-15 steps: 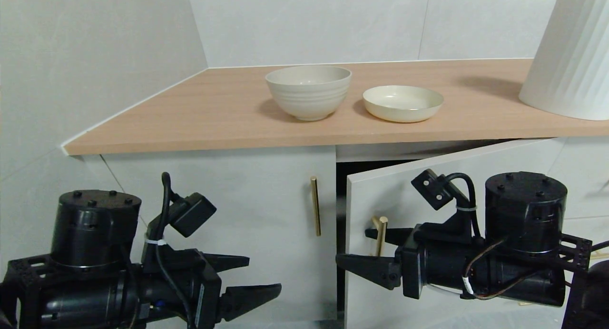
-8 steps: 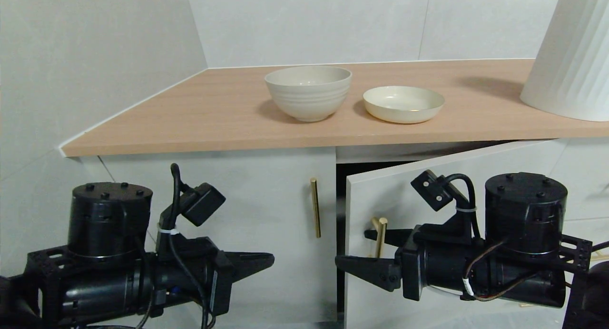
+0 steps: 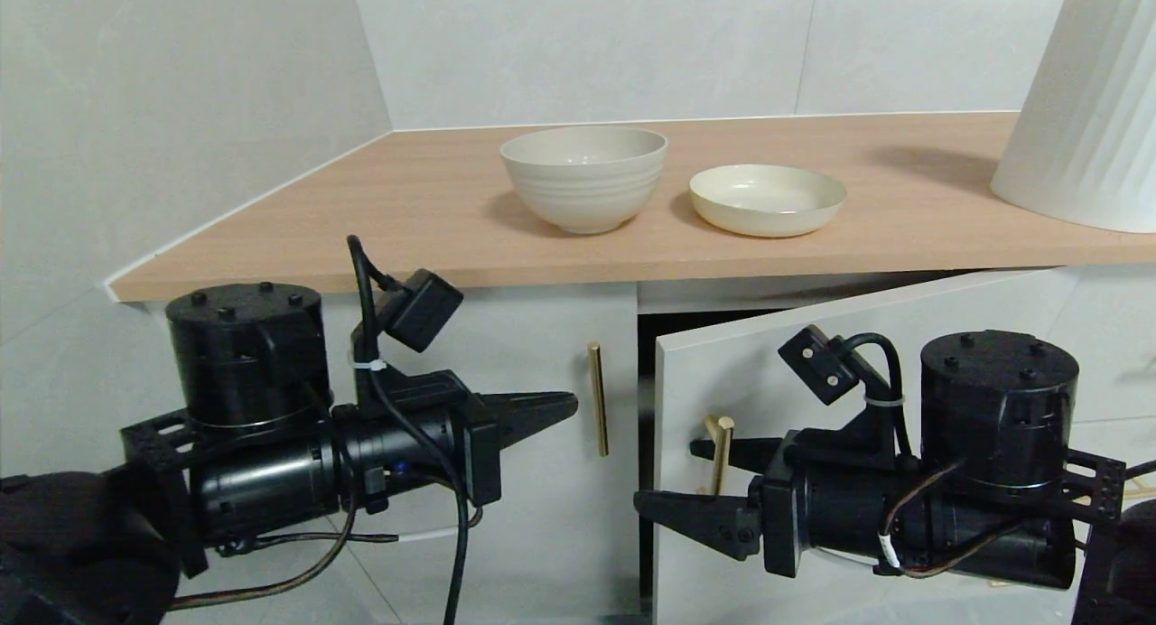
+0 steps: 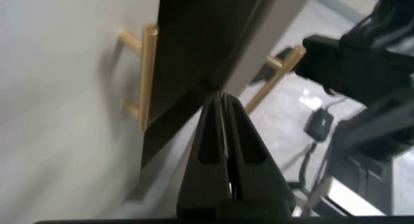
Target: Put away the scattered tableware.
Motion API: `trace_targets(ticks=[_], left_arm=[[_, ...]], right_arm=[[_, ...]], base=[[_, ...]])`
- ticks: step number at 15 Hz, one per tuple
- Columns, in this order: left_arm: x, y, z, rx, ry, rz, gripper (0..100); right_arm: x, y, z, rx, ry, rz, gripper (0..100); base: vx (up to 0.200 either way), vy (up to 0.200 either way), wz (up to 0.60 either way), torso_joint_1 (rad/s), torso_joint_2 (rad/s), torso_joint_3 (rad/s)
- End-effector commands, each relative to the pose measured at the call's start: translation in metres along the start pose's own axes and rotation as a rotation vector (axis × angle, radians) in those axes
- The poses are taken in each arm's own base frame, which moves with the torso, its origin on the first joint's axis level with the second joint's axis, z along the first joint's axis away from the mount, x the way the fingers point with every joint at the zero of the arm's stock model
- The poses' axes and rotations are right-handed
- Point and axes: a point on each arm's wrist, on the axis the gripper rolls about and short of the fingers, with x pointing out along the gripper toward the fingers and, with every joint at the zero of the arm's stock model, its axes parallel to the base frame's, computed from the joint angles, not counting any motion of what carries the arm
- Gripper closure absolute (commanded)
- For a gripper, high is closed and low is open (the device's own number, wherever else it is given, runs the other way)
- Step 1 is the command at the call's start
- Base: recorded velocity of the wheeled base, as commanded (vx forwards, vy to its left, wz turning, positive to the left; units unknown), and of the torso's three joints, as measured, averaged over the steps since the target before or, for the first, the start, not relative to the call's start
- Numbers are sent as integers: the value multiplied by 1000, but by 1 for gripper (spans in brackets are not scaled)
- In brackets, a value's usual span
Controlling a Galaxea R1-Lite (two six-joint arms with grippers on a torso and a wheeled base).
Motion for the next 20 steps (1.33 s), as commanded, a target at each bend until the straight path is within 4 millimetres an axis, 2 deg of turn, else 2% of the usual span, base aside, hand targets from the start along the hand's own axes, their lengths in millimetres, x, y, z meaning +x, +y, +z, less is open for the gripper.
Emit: trace_targets(ticks=[1,2,4,5,12,18,20], left_arm=[[33,4,-35,-14,69,-41,100],[33,4,-35,-14,69,-41,100],[62,22,-54,24,-27,68,100],[67,21,-60,27,-29,65,100],[75,21,-64,36,-37,54,100],[94,7,-78,63,-63,-17,100],[99,8,-83,68,-75,-23,100]], right_arm=[[3,6,-4,-5,17,24,0],[3,6,-4,-5,17,24,0],[2,10,-4,-9,15,35,0],[2,10,-4,-9,16,36,0],[2,11,-4,-9,17,37,0],[2,10,-6,-7,24,36,0],[2,10,-6,-9,24,36,0]], base=[[0,0,0,0,0,0],[0,0,0,0,0,0],[0,0,0,0,0,0],[0,0,0,0,0,0],[0,0,0,0,0,0],[0,0,0,0,0,0],[0,0,0,0,0,0]])
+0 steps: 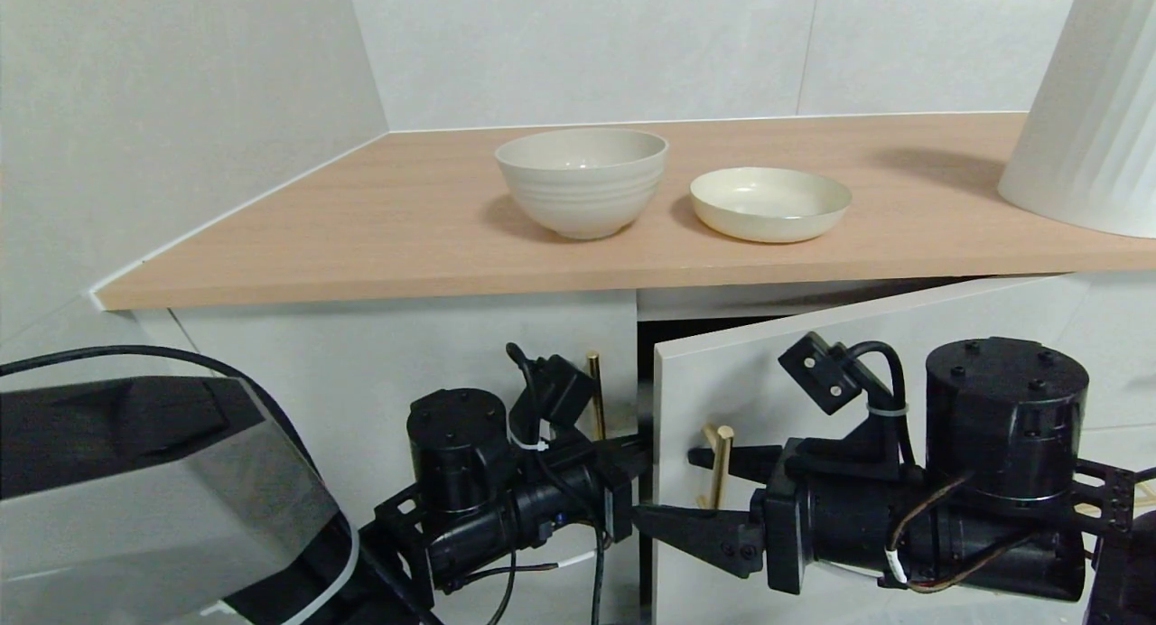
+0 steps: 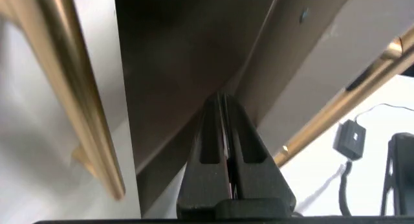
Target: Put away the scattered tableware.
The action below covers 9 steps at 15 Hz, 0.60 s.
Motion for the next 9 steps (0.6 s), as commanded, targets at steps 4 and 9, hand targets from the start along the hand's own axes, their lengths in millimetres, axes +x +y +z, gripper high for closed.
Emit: trace_targets(ticks=[4,9], left_arm=[[13,2,-11,4,-11,15,100],[19,-1,-6,11,-43,14,100]], right_arm=[[2,5,-5,-4,18,18,0],[-10,0,-6,-16,-5,-52,0]], base=[[0,0,0,0,0,0],[0,0,0,0,0,0]])
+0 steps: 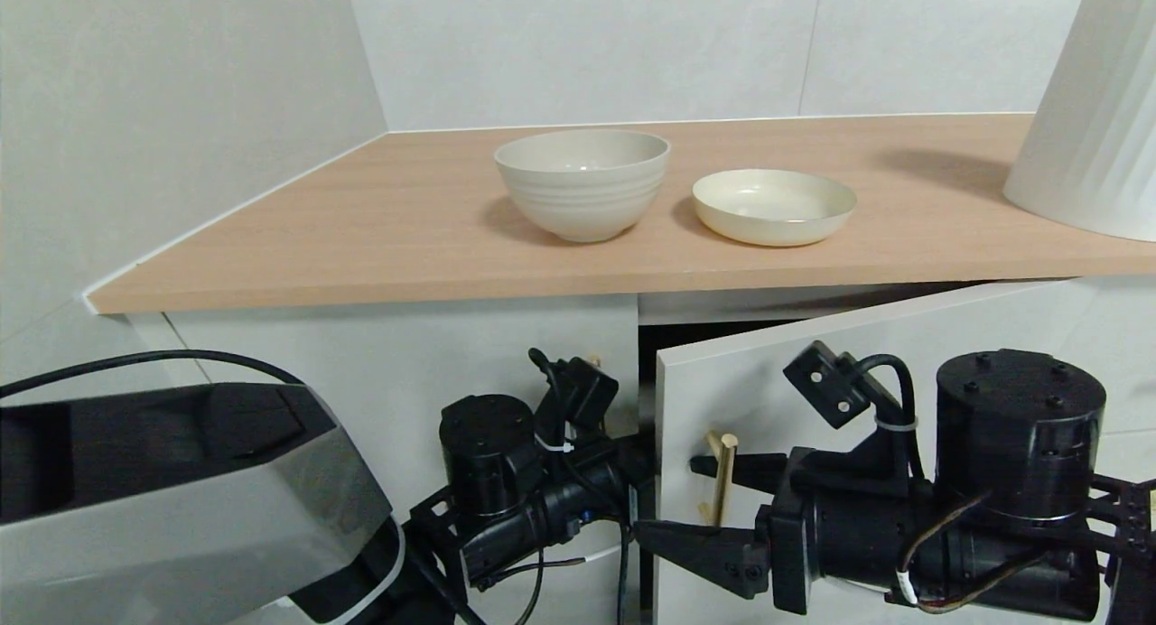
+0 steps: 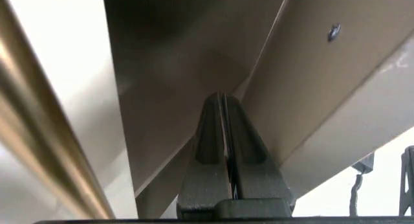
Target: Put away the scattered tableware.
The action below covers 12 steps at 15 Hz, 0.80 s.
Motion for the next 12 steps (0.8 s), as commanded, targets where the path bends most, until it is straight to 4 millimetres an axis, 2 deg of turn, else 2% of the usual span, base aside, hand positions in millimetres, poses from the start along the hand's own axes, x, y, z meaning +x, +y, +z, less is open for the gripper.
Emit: trace_targets(ticks=[1,5,10,12], left_arm=[[0,0,2,1,-8,-1,100],[1,-1,5,3,-18,-4,100],[6,-7,9,9,-33,-26,100],[8,-8,11,11,-40,-28,100]], right_arm=[[-8,-5,-1,-18,-11,-56,0],[-20,-10,-4,-43,-29,-130,0],[-25,-16,-2,-37,-41,-161,0],[-36,-16,0,-44,-62,-176,0]], base=[[0,0,0,0,0,0],[0,0,0,0,0,0],[0,0,0,0,0,0],[0,0,0,0,0,0]])
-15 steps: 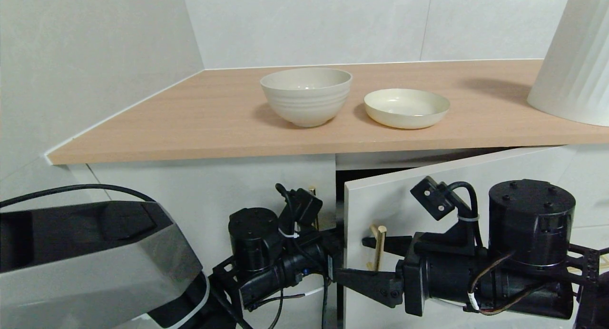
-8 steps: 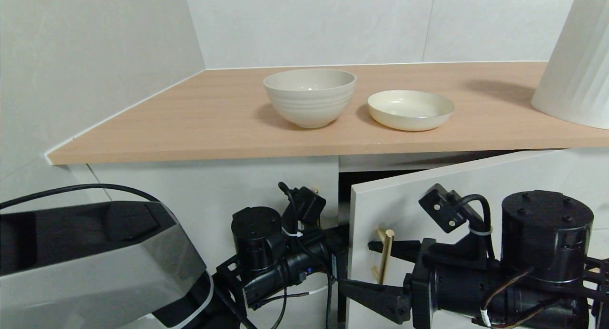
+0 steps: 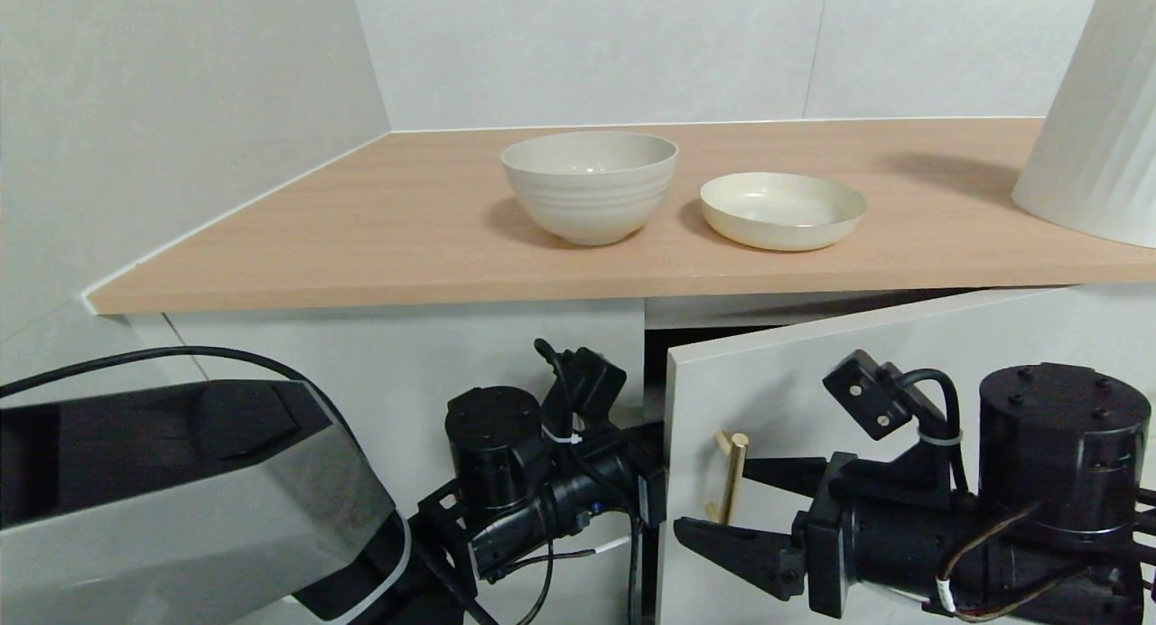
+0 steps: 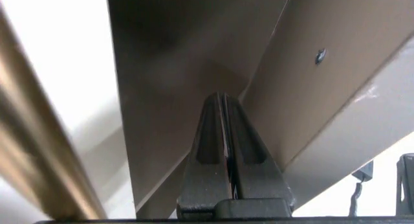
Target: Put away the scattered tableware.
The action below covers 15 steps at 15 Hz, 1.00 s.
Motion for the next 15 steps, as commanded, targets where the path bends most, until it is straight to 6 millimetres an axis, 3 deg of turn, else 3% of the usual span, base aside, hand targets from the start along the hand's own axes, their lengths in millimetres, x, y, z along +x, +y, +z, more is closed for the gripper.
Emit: trace_targets(ticks=[1,8,13,15], left_arm=[[3,-3,5,6,-19,-15,100],[-1,-11,18,0,8,-24,100],[1,-16,13,-8,42,-34,100],[0,-16,14,-8,42,-34,100]], right_arm=[[-15,-3,4,-20,-33,-25,0],[-70,7,-21,-11,102,-57,0],[-76,19,-28,-20,154,-6,0],[-76,19,-29,-20,157,-7,0]], base=[[0,0,0,0,0,0],[0,0,0,0,0,0],[0,0,0,0,0,0],[-200,0,0,-2,2,7]])
